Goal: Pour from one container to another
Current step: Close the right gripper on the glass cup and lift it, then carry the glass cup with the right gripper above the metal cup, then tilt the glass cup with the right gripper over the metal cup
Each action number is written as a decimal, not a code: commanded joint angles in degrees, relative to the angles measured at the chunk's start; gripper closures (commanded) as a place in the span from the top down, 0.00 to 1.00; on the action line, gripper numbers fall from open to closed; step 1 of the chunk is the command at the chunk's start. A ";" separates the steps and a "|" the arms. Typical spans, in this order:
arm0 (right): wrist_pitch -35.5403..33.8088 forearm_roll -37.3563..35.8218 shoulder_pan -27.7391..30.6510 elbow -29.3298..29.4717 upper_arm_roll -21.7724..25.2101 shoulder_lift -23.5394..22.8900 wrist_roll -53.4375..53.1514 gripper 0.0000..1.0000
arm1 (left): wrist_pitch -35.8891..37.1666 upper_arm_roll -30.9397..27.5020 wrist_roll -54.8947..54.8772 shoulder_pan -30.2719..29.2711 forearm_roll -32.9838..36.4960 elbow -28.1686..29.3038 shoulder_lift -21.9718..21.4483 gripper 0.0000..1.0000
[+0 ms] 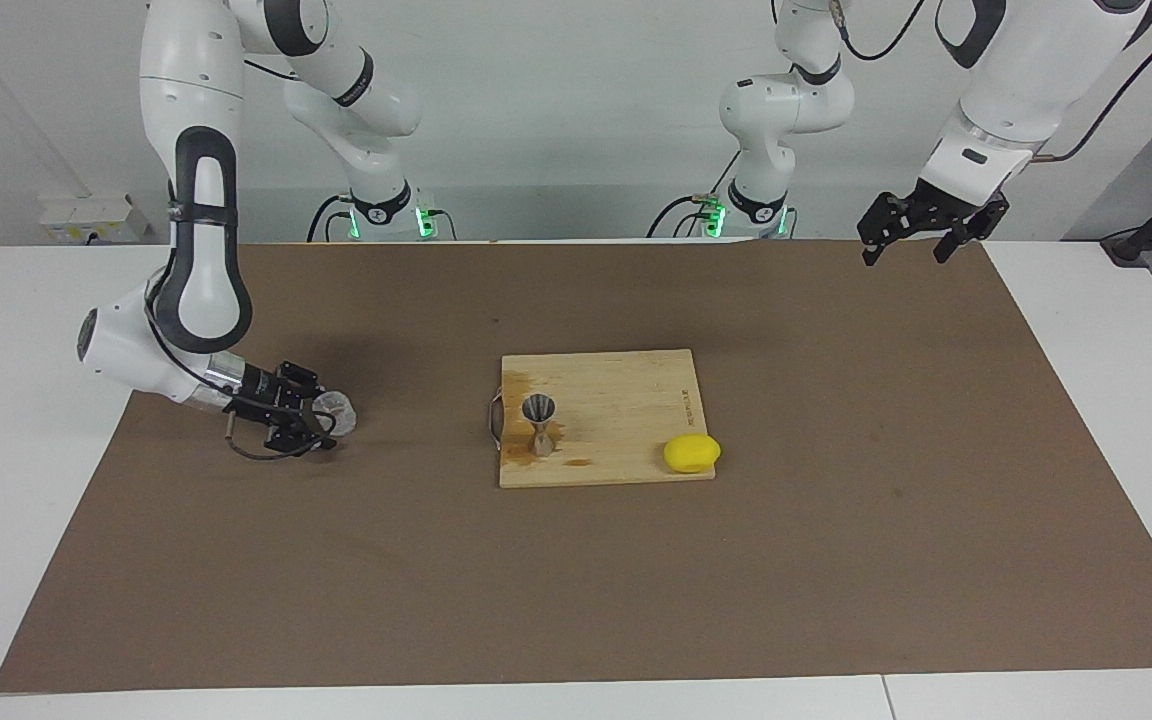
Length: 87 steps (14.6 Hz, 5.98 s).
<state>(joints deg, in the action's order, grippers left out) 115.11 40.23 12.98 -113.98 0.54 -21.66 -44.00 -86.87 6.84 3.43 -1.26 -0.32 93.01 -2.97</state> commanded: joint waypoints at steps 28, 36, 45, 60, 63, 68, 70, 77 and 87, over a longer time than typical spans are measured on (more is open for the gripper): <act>1.96 2.83 -17.55 11.05 -0.01 3.82 -35.18 0.00 | 0.83 -0.51 -0.70 0.20 -0.03 0.51 -1.07 1.00; 1.79 -1.38 -21.07 16.68 -0.10 2.68 -43.26 0.00 | 0.91 -0.51 -0.70 0.20 -0.03 0.51 -1.07 1.00; 1.88 -10.60 -26.86 21.60 -0.10 1.19 -50.47 0.00 | 0.83 -0.51 -0.70 0.20 -0.03 0.50 -1.07 1.00; 1.88 -27.13 -32.84 22.75 -0.18 1.01 -52.41 0.00 | 0.82 -0.51 -0.70 0.20 -0.03 0.50 -1.07 1.00; 1.79 -32.48 -33.29 22.75 -0.27 1.09 -52.15 0.00 | 0.82 -0.51 -0.70 0.20 -0.03 0.50 -1.07 1.00; 1.88 -39.00 -35.66 22.66 -0.27 1.09 -51.27 0.00 | 0.82 -0.51 -0.70 0.20 -0.03 0.51 -1.07 1.00; 1.88 -40.93 -36.80 22.66 -0.36 1.01 -50.75 0.00 | 0.82 -0.51 -0.70 0.20 -0.03 0.50 -1.07 1.00; 1.61 -46.47 -38.03 21.61 -0.36 1.71 -47.94 0.00 | 0.82 -0.51 -0.70 0.20 -0.03 0.51 -1.07 1.00; 2.66 -51.92 -39.26 20.38 -0.45 2.24 -46.44 0.00 | 0.82 -0.51 -0.70 0.20 -0.03 0.51 -1.07 1.00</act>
<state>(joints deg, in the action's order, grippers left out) 116.71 -9.58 -26.48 -92.78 0.23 -20.14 -91.25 -86.84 6.83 3.43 -1.26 -0.32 93.01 -2.97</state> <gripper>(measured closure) 0.502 0.000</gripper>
